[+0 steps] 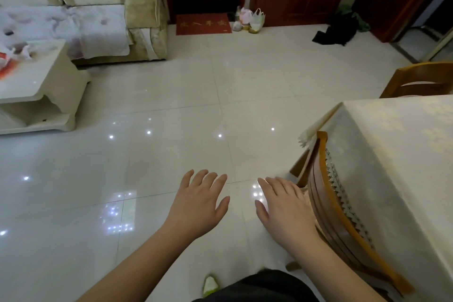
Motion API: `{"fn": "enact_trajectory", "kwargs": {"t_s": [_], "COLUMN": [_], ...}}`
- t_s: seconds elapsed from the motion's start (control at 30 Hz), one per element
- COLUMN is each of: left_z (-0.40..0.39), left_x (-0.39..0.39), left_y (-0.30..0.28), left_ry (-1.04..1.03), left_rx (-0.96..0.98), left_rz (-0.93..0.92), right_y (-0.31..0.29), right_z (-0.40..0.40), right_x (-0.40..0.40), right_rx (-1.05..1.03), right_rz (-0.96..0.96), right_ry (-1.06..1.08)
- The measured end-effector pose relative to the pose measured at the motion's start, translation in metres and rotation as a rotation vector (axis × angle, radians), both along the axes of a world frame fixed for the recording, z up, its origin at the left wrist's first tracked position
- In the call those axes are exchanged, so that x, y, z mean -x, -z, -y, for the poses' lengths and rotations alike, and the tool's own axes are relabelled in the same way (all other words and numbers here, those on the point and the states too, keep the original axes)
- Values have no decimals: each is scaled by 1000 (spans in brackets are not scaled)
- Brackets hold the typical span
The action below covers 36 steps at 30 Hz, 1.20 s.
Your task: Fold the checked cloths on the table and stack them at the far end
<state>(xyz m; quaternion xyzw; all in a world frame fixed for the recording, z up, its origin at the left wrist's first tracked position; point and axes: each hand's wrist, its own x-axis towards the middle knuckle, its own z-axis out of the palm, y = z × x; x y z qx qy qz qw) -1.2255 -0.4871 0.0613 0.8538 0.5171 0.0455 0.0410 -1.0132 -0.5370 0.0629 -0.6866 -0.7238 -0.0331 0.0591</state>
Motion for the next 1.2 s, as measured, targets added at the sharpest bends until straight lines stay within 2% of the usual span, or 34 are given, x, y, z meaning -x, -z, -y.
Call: {"fn": "enact_trajectory", "kwargs": {"t_s": [0.37,0.6,0.83,1.2], "left_z": [-106,-182,-252,-422], "left_x": [-53,-101,-127,-137], "left_y": [8,-1,0,13], "left_ry": [33,49,67,129], "left_rx": [22,-15,-5,-12], "left_rz": [-50,-59,-57,-11], "right_y": [29,25,25,21], "right_z": [-106,-190,-252,-404], "right_x": [-39,-82,-110,-117], "right_rx": [-30,-112,-93,-125], "right_rz": [-26,-25,-3,-17], "right_ry": [-1,-5,50,109]}}
